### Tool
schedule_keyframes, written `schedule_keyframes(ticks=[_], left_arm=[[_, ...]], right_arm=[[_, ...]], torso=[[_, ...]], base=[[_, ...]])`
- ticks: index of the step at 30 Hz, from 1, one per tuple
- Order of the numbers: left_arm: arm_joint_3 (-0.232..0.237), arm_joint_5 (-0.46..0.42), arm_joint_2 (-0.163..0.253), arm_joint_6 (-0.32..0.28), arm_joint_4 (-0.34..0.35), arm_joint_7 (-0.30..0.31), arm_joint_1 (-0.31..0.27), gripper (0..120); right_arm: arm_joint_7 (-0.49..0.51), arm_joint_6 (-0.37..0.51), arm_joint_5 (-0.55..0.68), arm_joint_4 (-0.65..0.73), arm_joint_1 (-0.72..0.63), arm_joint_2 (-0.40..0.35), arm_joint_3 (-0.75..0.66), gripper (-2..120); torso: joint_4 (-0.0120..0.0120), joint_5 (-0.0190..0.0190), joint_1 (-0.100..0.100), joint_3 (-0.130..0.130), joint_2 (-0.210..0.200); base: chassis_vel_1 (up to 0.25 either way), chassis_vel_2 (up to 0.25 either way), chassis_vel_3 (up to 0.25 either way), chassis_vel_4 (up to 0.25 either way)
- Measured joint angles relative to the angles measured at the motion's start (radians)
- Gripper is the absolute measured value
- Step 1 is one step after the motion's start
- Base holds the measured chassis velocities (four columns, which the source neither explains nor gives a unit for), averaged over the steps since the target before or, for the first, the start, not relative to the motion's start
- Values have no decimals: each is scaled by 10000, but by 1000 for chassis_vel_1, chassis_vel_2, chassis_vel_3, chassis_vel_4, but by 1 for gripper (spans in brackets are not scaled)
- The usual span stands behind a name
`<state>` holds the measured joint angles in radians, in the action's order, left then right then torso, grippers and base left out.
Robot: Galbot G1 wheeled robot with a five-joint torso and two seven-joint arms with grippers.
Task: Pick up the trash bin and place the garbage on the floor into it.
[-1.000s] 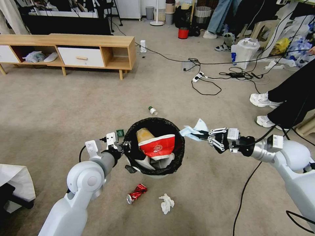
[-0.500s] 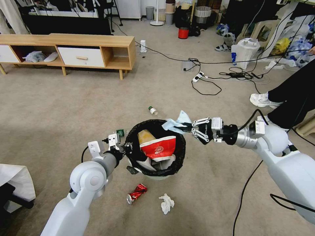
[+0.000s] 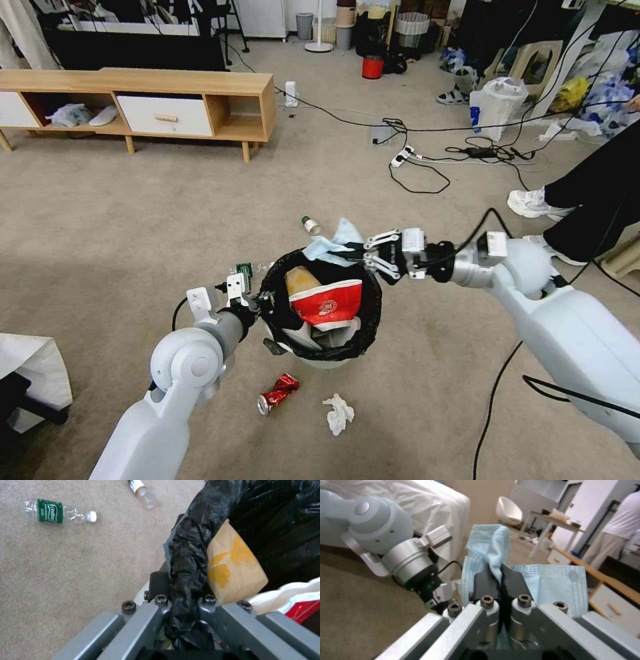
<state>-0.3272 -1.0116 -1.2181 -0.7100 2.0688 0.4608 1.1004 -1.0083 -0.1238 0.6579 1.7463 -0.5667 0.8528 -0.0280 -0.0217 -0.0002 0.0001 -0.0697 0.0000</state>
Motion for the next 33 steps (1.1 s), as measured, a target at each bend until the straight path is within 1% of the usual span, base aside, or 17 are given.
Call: schedule_keyframes(ticks=[5, 9, 18, 19, 20, 21, 24, 26, 27, 28, 30, 31, 32, 33], left_arm=[[-57, 0, 9, 0, -9, -17, -9, 3], [-78, -5, 15, 0, -12, -30, -25, 3], [-123, -47, 59, 6, -25, -47, -57, 3], [-124, -53, 65, 6, -24, -47, -61, 3], [-126, -65, 71, 6, -30, -49, -81, 3], [-126, -65, 71, 6, -30, -49, -81, 3], [-123, -71, 54, 8, -68, -51, -116, 3], [-122, -71, 47, 9, -74, -51, -120, 3], [-120, -70, 35, 11, -80, -52, -126, 3], [-120, -70, 35, 11, -80, -52, -126, 3], [-125, -70, 27, 13, -80, -54, -127, 3], [-125, -70, 27, 13, -80, -54, -127, 3], [-144, -70, 27, 14, -80, -55, -128, 3], [-144, -70, 27, 14, -80, -55, -128, 3]], right_arm=[[-28, 0, -52, -375, 441, 304, 754, 0], [-43, -1, -76, -493, 569, 414, 1025, 0], [-24, -28, -173, -620, 582, 479, 1167, 0], [-18, -31, -178, -621, 568, 475, 1161, 2], [4, -48, -186, -620, 525, 449, 1135, 12], [4, -48, -186, -620, 525, 449, 1135, 12], [52, -79, -184, -626, 500, 427, 1106, 28], [58, -81, -179, -626, 496, 422, 1104, 28], [65, -85, -164, -625, 484, 399, 1097, 38], [65, -85, -164, -625, 484, 399, 1097, 38], [73, -88, -140, -605, 449, 358, 1069, 50], [73, -88, -140, -605, 449, 358, 1069, 50], [80, -88, -121, -582, 418, 337, 1043, 56], [80, -88, -121, -582, 418, 337, 1043, 56]], torso=[[0, 1, 0, 0, 0], [0, 0, 0, 1, 0], [-2, 1, 0, 1, 0], [-2, 1, 0, 1, 0], [-2, 1, 0, 1, 0], [-2, 1, 0, 1, 0], [-1, 2, -1, 1, 0], [-1, 2, -1, 1, 0], [-1, 1, 0, 1, 0], [-1, 1, 0, 1, 0], [-1, 1, 0, 1, 0], [-1, 1, 0, 1, 0], [-2, 2, -1, 1, 0], [-2, 2, -1, 1, 0]], base=[[0, 0, 0, 0], [0, 0, 0, 0], [0, 0, 0, 0], [0, 0, 0, 0], [0, 0, 0, 0], [0, 0, 0, 0], [0, 0, 0, 0], [0, 0, 0, 0], [0, 0, 0, 0], [0, 0, 0, 0], [0, 0, 0, 0], [0, 0, 0, 0], [0, 0, 0, 0], [0, 0, 0, 0]])
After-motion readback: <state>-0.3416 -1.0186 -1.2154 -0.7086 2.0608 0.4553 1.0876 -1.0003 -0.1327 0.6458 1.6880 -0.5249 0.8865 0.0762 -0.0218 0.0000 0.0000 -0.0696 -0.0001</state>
